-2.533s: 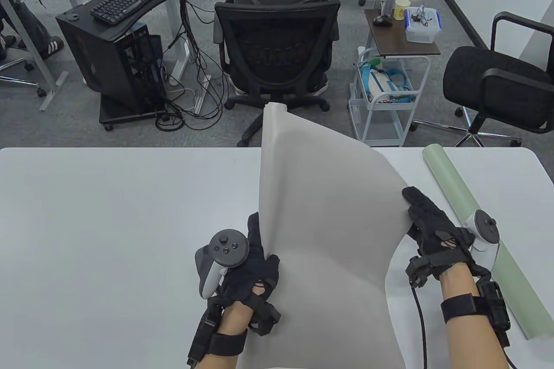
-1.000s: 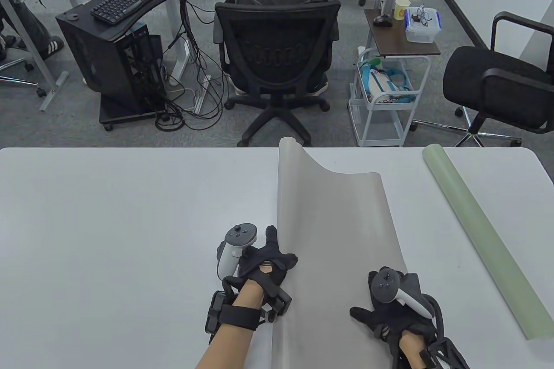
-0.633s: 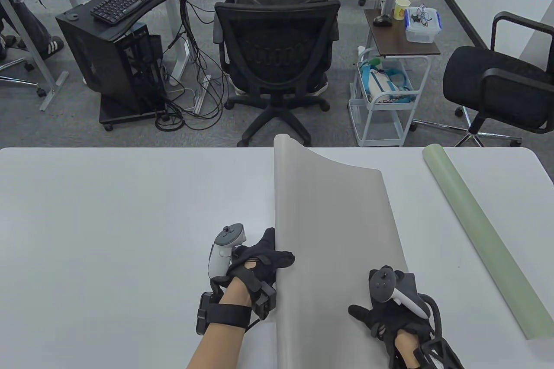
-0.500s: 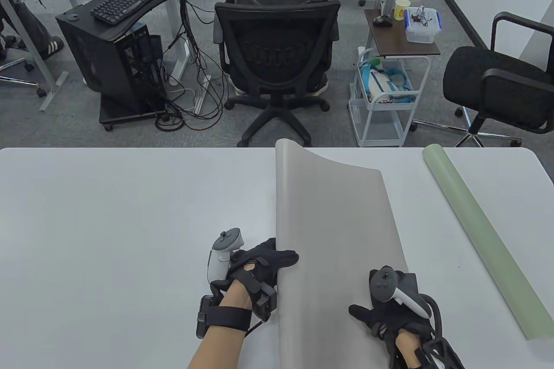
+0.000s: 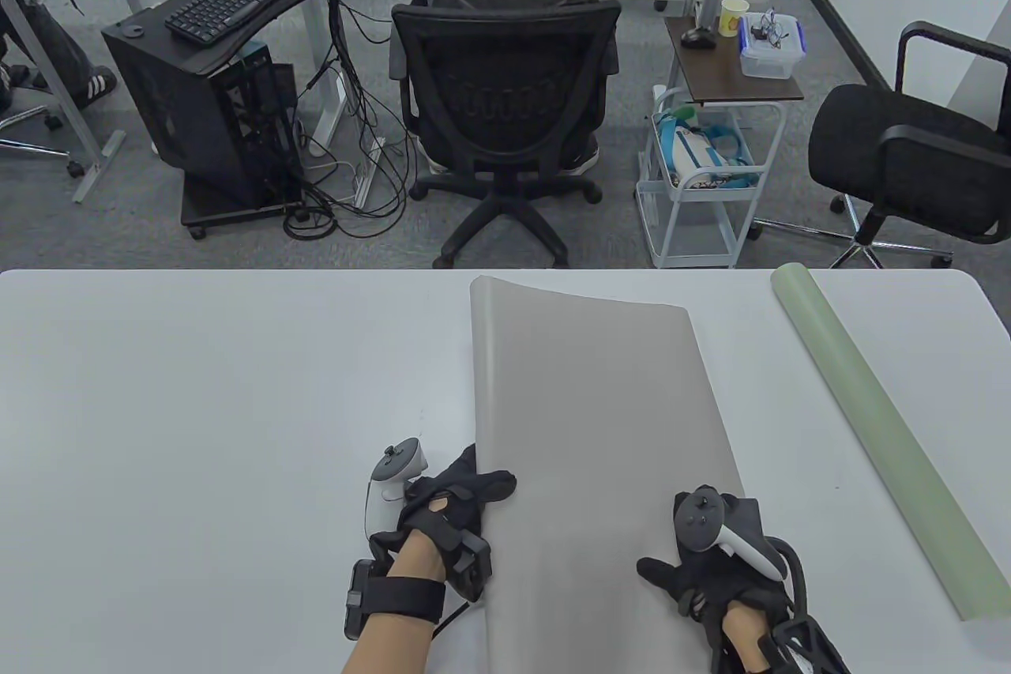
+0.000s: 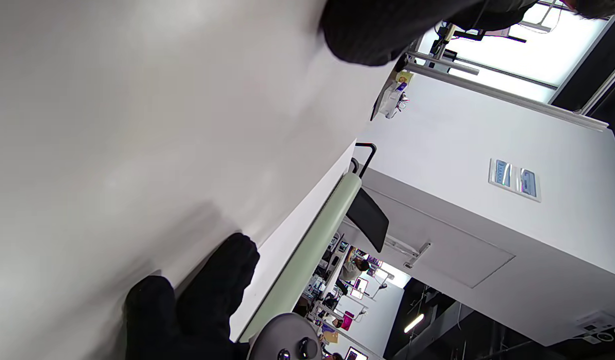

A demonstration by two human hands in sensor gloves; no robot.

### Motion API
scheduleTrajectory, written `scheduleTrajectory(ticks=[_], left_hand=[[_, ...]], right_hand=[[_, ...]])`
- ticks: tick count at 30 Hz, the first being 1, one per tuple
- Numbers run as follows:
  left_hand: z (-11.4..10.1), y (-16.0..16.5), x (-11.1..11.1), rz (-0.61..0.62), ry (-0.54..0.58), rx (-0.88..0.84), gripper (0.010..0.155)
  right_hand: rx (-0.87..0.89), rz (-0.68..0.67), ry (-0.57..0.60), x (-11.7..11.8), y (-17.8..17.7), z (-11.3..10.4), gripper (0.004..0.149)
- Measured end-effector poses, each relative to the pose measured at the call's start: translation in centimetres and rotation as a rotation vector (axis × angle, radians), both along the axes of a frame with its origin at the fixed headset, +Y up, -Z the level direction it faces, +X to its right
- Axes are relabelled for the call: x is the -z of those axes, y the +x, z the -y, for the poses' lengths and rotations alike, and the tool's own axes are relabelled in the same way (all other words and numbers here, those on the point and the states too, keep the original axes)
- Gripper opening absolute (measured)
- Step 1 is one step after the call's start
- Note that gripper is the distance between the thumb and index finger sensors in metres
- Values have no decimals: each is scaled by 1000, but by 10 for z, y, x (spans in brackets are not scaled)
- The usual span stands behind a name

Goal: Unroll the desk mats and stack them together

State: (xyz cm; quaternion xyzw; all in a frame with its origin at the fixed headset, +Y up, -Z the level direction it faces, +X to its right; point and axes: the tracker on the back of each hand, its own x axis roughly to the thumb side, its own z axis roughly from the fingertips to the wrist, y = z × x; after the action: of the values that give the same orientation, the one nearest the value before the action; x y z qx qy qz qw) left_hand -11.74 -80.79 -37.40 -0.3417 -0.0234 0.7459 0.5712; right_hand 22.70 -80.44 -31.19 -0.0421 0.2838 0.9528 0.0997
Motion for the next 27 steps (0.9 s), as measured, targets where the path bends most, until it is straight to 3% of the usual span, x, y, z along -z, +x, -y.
scheduleTrajectory(ticks=[10, 18, 21, 23, 27], left_hand=[[-1, -22, 1, -63, -41, -49, 89], [-1, -12, 5, 10, -39, -99, 68], [-3, -11, 7, 37, -22, -177, 73], [-6, -15, 9, 21, 23, -110, 82], [-8, -20, 8, 13, 25, -90, 82]], right_hand=[[24, 11, 9, 0, 2, 0, 97], [2, 9, 9, 0, 2, 1, 97], [-6, 7, 17, 0, 2, 1, 97], [-1, 7, 16, 0, 2, 1, 97], [1, 7, 18, 0, 2, 1, 97]])
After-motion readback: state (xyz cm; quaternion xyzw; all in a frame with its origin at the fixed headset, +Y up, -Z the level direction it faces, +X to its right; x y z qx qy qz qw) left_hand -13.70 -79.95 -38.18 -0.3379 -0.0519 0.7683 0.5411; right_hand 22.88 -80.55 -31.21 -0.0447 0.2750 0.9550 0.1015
